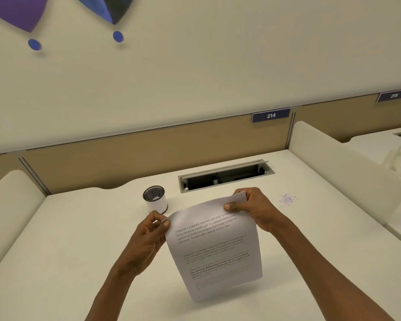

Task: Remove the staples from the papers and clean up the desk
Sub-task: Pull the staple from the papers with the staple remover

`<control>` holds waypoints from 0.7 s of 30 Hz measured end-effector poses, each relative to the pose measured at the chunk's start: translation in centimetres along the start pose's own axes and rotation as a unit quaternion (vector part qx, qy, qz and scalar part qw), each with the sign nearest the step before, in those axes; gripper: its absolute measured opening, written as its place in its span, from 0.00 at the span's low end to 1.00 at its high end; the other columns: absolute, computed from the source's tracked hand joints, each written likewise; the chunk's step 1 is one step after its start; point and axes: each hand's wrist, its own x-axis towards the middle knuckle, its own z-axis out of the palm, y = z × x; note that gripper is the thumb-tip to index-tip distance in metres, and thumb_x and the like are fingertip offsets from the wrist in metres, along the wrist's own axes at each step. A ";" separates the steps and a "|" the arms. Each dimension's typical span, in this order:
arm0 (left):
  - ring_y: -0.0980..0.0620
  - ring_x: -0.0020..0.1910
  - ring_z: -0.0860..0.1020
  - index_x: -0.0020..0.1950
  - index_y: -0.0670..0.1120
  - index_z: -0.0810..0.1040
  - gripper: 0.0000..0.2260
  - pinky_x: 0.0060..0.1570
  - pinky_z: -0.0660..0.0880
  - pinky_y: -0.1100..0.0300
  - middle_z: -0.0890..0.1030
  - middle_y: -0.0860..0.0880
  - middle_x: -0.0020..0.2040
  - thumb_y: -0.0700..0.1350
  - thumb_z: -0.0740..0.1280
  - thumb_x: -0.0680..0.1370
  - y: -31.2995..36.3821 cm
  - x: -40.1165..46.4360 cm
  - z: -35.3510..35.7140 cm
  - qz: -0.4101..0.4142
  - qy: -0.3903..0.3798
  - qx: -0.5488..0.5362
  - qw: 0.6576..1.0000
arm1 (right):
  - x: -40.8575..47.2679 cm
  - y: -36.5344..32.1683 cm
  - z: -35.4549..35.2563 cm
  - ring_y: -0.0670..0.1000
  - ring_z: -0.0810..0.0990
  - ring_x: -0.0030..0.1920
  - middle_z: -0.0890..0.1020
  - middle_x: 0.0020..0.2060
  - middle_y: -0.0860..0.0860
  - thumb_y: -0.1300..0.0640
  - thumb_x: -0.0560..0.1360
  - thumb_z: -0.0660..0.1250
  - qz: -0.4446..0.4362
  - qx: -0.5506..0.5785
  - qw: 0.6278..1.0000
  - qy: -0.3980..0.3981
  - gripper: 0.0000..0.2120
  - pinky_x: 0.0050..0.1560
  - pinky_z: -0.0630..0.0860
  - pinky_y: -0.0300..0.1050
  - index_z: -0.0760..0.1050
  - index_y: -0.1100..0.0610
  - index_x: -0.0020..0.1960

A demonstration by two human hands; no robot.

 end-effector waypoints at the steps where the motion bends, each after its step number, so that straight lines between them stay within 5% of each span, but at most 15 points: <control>1: 0.47 0.42 0.77 0.42 0.44 0.77 0.08 0.45 0.79 0.60 0.77 0.37 0.47 0.46 0.73 0.70 0.1 -0.1 0.2 0.002 0.012 -0.009 1.000 | -0.1 -0.1 0.1 0.58 0.83 0.38 0.83 0.37 0.56 0.60 0.67 0.78 0.001 0.002 1.000 0.000 0.08 0.40 0.81 0.49 0.78 0.57 0.39; 10: 0.48 0.44 0.83 0.53 0.38 0.81 0.14 0.44 0.81 0.60 0.84 0.40 0.49 0.41 0.73 0.69 4.7 -1.0 4.1 0.057 0.108 -0.025 0.992 | -1.6 -4.8 -1.1 0.60 0.84 0.42 0.85 0.46 0.63 0.62 0.64 0.77 -0.032 0.044 0.998 0.021 0.22 0.42 0.83 0.52 0.76 0.72 0.53; 15: 0.47 0.44 0.85 0.49 0.39 0.85 0.09 0.42 0.81 0.61 0.86 0.41 0.49 0.36 0.71 0.70 7.8 -2.5 7.2 0.074 0.112 -0.030 0.991 | -3.6 -8.3 -2.5 0.60 0.85 0.39 0.85 0.44 0.61 0.59 0.64 0.77 -0.062 0.017 0.997 0.045 0.19 0.38 0.83 0.50 0.79 0.66 0.51; 21: 0.49 0.41 0.84 0.47 0.39 0.86 0.10 0.39 0.80 0.62 0.86 0.42 0.46 0.37 0.71 0.68 10.4 -4.2 10.3 0.110 0.103 -0.053 0.987 | -5.8 -11.5 -3.0 0.58 0.85 0.35 0.85 0.38 0.56 0.46 0.46 0.85 -0.095 0.026 0.994 0.046 0.27 0.31 0.81 0.46 0.83 0.56 0.40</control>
